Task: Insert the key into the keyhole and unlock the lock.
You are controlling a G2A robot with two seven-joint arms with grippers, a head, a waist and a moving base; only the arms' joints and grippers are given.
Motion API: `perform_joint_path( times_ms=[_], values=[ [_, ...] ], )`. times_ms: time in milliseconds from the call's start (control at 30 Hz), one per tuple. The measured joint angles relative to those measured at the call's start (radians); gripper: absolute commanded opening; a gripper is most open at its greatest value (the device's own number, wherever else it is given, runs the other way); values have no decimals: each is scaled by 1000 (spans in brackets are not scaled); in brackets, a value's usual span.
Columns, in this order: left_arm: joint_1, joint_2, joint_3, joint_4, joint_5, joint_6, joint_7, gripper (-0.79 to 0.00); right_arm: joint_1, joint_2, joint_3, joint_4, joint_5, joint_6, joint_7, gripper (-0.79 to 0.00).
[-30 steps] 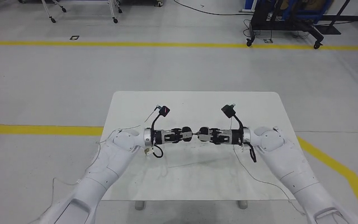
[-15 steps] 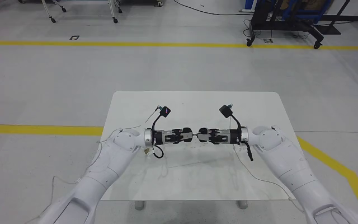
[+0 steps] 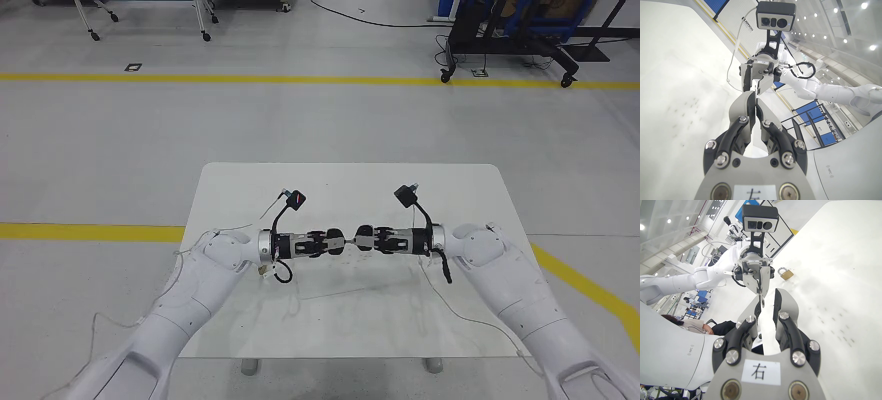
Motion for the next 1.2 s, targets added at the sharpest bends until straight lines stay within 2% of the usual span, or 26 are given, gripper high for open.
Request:
perform_joint_path(
  times_ms=[33,67,333,367,400,433,467,633,733,867,967,1033,1100,1200],
  values=[
    [-1,0,1,0,0,0,0,-785,1,0,-1,2,2,-1,2,-767],
    [-1,1,3,0,0,0,0,-785,2,0,-3,3,3,-3,3,-785],
    [-7,3,16,5,2,-4,4,-785,5,-1,-16,10,22,-19,15,-785],
    [-8,3,17,6,5,-7,6,-659,4,-1,-18,8,25,-21,14,-785],
    [-8,3,19,8,9,-9,9,-326,2,0,-19,5,30,-24,10,-785],
    [-8,3,20,9,12,-11,11,-105,1,1,-20,3,33,-26,8,-785],
    [-9,3,21,10,15,-13,13,0,0,2,-20,1,36,-29,5,-785],
    [-8,0,14,17,-5,-16,40,0,-13,14,-3,-1,55,-66,-32,-785],
    [-4,4,-16,15,-83,-29,52,0,-31,26,21,-8,58,-104,-71,-785],
    [-9,32,-94,-10,-86,-69,68,0,-69,50,65,-28,36,-172,-138,-785],
    [35,78,-196,-130,4,-86,86,0,-104,70,100,-37,33,-217,-183,-785],
    [98,120,-297,-256,119,-64,79,0,-122,81,131,-42,57,-220,-188,-785],
    [190,158,-413,-414,252,8,80,0,-137,86,161,-46,83,-218,-195,-785],
    [337,196,-560,-655,505,158,80,0,-150,86,171,-59,110,-218,-185,-785]
  ],
)
